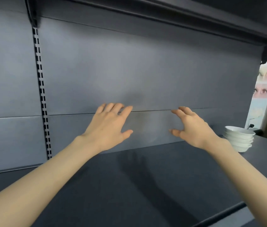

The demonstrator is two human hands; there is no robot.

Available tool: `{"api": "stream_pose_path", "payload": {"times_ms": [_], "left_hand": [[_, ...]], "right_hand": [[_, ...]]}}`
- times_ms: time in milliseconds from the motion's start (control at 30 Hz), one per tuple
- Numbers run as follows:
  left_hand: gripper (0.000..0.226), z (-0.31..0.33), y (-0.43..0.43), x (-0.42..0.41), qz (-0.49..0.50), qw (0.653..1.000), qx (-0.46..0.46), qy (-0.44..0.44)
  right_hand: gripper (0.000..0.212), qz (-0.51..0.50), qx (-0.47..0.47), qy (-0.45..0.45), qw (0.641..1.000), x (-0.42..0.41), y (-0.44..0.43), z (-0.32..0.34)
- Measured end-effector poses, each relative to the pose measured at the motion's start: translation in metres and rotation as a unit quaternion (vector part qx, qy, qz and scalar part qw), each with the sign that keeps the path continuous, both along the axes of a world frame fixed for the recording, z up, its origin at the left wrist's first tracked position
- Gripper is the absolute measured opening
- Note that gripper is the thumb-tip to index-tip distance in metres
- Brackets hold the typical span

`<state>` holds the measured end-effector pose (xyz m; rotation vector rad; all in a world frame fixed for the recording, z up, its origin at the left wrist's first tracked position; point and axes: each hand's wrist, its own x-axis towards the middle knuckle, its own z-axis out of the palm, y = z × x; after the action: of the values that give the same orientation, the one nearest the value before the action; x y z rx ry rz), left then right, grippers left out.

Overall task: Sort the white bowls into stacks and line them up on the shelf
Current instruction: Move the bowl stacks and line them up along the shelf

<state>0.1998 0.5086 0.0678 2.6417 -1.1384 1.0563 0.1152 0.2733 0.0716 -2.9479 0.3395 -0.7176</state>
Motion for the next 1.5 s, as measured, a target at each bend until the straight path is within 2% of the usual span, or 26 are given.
{"api": "stream_pose_path", "payload": {"times_ms": [167, 467, 800, 1067, 1267, 1367, 1500], "left_hand": [[0.070, 0.004, -0.074, 0.029, -0.022, 1.000, -0.006, 0.008], [0.067, 0.003, -0.215, 0.034, -0.062, 0.998, -0.002, -0.016], [0.071, -0.034, -0.379, -0.003, -0.016, 0.998, -0.007, 0.063], [0.075, -0.051, -0.451, -0.006, -0.023, 0.993, -0.007, 0.114], [0.085, -0.073, -0.482, 0.001, -0.060, 0.971, -0.023, 0.230], [0.095, -0.088, -0.497, 0.008, -0.083, 0.943, -0.067, 0.314], [0.104, -0.110, -0.519, 0.009, -0.119, 0.889, -0.142, 0.419]], "right_hand": [[0.067, -0.026, -0.005, 0.009, 1.000, 0.018, -0.069, 0.004], [0.067, -0.041, 0.009, -0.024, 0.999, 0.016, -0.214, 0.004], [0.071, 0.011, 0.019, -0.002, 1.000, 0.003, -0.391, -0.013], [0.070, 0.048, 0.075, 0.004, 0.996, 0.006, -0.459, -0.039], [0.080, 0.062, 0.157, 0.006, 0.986, 0.005, -0.481, -0.057], [0.086, 0.082, 0.220, 0.003, 0.972, 0.006, -0.487, -0.063], [0.098, 0.114, 0.303, 0.027, 0.946, 0.014, -0.499, -0.069]]}}
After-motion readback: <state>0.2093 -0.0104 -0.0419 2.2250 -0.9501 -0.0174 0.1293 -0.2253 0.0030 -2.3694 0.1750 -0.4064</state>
